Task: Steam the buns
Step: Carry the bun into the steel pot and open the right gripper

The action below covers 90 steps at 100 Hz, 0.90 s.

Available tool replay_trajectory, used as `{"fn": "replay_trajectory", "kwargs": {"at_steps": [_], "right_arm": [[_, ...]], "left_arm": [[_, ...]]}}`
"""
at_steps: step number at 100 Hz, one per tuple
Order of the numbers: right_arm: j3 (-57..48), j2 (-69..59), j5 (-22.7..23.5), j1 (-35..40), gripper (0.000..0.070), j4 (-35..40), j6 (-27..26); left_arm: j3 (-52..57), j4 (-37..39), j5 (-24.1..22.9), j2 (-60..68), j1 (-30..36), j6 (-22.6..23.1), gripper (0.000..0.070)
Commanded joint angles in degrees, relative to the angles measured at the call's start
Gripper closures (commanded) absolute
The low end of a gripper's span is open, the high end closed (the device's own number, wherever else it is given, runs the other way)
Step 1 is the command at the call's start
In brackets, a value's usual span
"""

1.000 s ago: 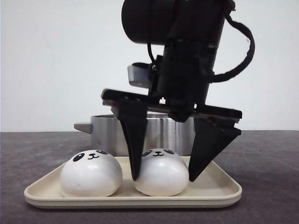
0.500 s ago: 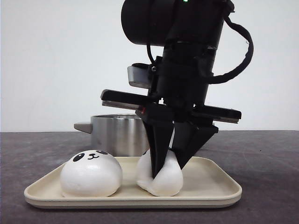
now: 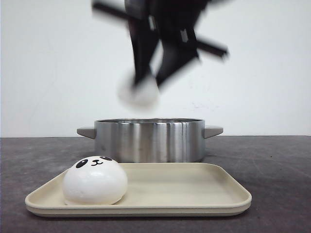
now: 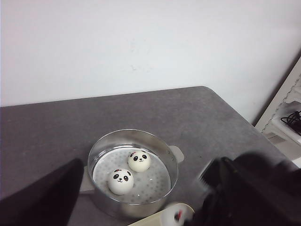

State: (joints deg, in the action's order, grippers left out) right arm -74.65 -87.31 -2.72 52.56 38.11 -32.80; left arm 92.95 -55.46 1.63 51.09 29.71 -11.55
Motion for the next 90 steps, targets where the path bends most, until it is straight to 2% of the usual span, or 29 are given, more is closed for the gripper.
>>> {"fn": "replay_trajectory", "kwargs": {"at_steps": [1, 16, 32, 65, 77, 90], "right_arm": [[-4.13, -0.92, -0.46, 0.42, 0.0699, -0.02, 2.89], [-12.68, -1.09, -3.26, -1.29, 0.0699, 1.88, 7.02], [-16.85, -1.09, -6.23, -4.57, 0.0699, 1.73, 9.86], [-17.27, -2.51, -2.14, -14.25, 0.0699, 0.92, 10.34], [-17.27, -4.02, -0.24, -15.76, 0.0699, 0.85, 10.36], [-17.27, -6.12, -0.13, -16.0, 0.0699, 0.81, 11.13]], "left_arm": [[1.27, 0.79, -0.11, 0.55, 0.37, 0.39, 0.0144], [1.27, 1.05, -0.11, 0.55, 0.37, 0.39, 0.0145], [1.27, 1.05, -0.11, 0.55, 0.37, 0.39, 0.0145], [1.27, 1.05, -0.11, 0.55, 0.37, 0.39, 0.0145], [1.27, 1.05, -0.13, 0.55, 0.37, 0.37, 0.0145], [1.27, 1.05, -0.13, 0.55, 0.37, 0.37, 0.0145]]}}
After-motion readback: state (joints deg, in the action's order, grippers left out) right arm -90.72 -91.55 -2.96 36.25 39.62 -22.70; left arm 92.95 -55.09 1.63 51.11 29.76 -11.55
